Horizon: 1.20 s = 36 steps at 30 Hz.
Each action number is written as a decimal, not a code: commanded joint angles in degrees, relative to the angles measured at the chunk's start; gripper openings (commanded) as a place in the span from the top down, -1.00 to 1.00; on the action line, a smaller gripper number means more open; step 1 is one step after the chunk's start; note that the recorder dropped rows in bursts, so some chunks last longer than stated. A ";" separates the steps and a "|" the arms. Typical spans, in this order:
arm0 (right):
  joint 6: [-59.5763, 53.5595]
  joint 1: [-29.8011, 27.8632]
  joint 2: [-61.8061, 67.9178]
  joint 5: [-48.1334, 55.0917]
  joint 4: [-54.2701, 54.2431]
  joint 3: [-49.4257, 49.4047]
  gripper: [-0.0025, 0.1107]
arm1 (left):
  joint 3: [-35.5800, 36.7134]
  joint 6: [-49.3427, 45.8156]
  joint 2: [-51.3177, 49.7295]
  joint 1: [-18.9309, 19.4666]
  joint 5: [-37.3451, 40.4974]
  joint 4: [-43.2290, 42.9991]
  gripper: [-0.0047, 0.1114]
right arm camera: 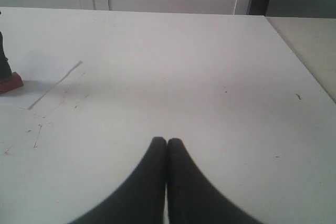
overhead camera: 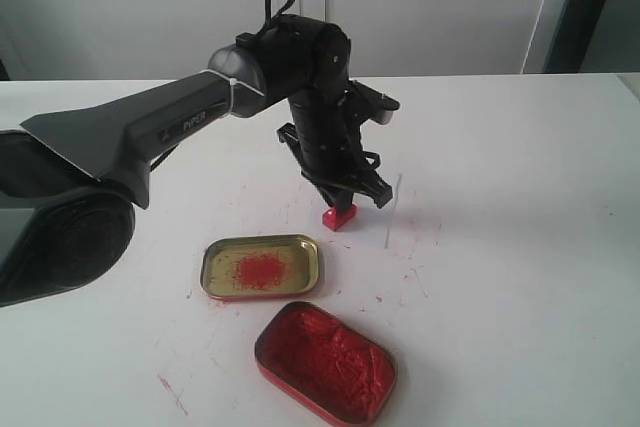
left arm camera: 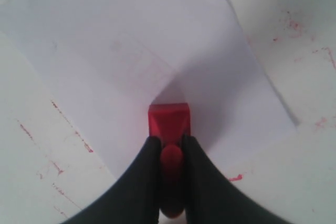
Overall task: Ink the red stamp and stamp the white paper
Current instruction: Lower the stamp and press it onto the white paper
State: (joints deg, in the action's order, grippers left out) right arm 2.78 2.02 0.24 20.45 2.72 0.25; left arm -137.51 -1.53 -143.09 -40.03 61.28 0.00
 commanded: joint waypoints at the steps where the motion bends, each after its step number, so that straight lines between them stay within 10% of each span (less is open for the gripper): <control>1: -0.43 0.21 -0.24 -0.60 0.22 -0.25 0.96 | -0.20 0.03 1.11 -0.06 0.61 0.59 0.92; 36: -0.43 0.21 -0.24 -0.60 0.22 -0.25 0.96 | -0.20 1.53 3.79 -0.06 0.82 -0.92 0.92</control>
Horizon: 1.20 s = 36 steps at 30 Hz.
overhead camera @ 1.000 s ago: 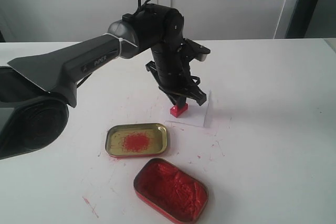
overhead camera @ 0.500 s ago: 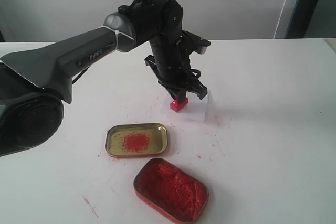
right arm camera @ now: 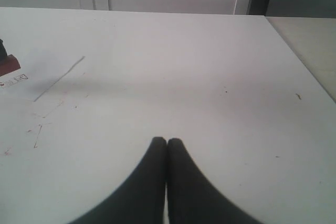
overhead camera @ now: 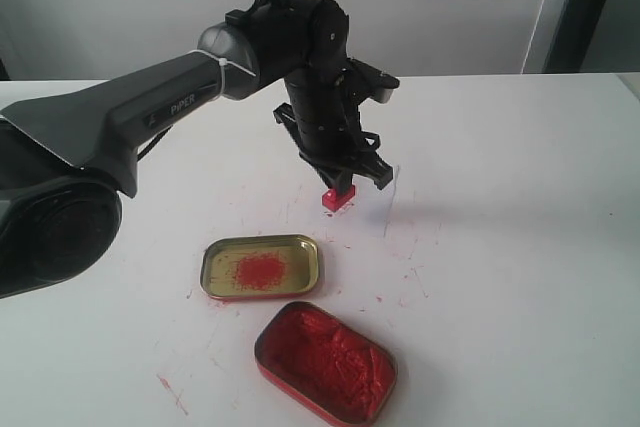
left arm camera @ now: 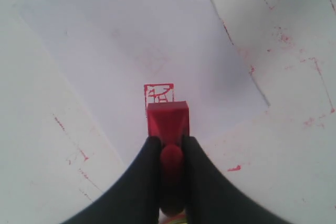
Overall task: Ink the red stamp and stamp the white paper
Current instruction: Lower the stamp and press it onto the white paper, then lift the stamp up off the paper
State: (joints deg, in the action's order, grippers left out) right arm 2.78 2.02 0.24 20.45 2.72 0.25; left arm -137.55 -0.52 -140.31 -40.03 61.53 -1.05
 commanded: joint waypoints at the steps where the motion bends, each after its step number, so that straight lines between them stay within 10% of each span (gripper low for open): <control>1: -0.43 0.21 -0.24 -0.60 0.22 -0.25 0.96 | -0.16 0.52 1.01 -0.06 0.67 0.13 0.92; 26: -0.43 0.21 -0.24 -0.60 0.22 -0.25 0.96 | -0.16 -1.37 5.02 0.06 6.18 1.86 0.92; 36: -0.43 0.21 -0.24 -0.60 0.22 -0.25 0.96 | -0.16 -5.73 5.76 5.46 8.43 17.54 0.92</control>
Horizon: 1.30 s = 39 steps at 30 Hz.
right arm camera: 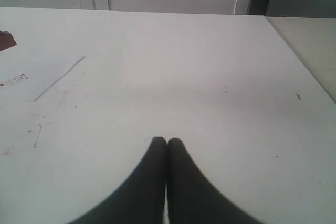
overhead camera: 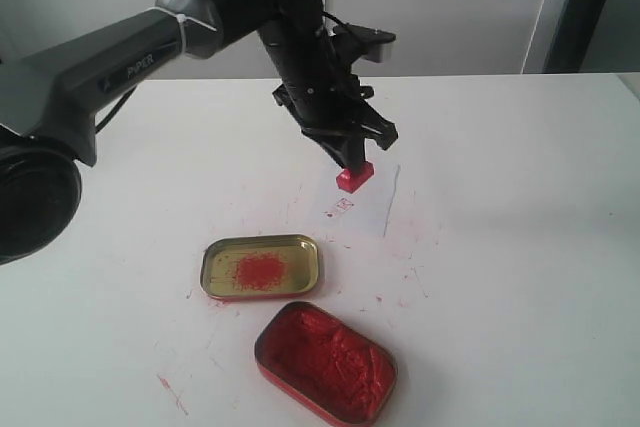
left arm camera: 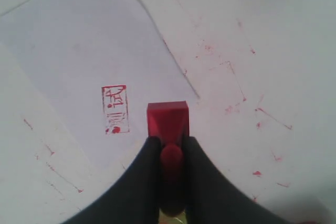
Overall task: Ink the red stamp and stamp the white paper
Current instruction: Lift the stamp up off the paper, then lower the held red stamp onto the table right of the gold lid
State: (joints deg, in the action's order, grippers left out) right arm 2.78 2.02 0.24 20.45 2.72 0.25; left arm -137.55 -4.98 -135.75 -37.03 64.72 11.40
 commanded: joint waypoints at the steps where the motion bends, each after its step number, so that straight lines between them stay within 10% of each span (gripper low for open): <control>1: -0.43 0.21 -0.24 -0.60 0.22 -0.25 0.96 | -0.16 -1.42 1.33 3.06 5.24 5.37 0.92; 39: 0.88 0.21 -0.24 -0.68 0.22 -0.25 0.96 | 20.47 -10.29 4.44 0.83 5.24 26.79 0.92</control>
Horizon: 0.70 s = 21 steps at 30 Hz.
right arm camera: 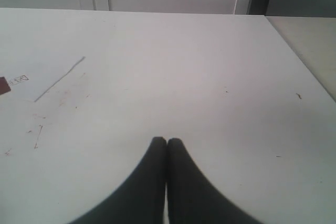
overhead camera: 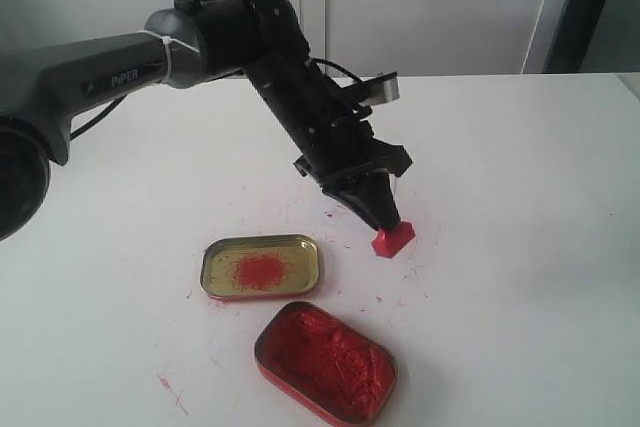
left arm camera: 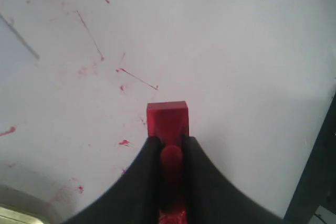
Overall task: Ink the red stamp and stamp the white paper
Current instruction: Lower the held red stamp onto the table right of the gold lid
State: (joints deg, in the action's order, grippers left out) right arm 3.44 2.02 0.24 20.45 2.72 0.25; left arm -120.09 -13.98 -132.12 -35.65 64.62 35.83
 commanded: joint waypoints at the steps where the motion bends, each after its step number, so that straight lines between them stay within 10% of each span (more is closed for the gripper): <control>1: 0.21 0.21 -0.24 -0.68 0.22 -0.25 0.96 | 3.78 -1.40 0.81 -0.56 4.67 2.57 0.92; 21: 0.21 0.21 -0.24 -0.68 0.22 -0.25 0.96 | 10.75 -1.49 0.70 -0.56 -8.40 3.13 0.92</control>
State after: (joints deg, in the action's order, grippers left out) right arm 3.44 2.02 0.24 20.45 2.72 0.25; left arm -109.66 -15.22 -132.12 -36.01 56.54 37.66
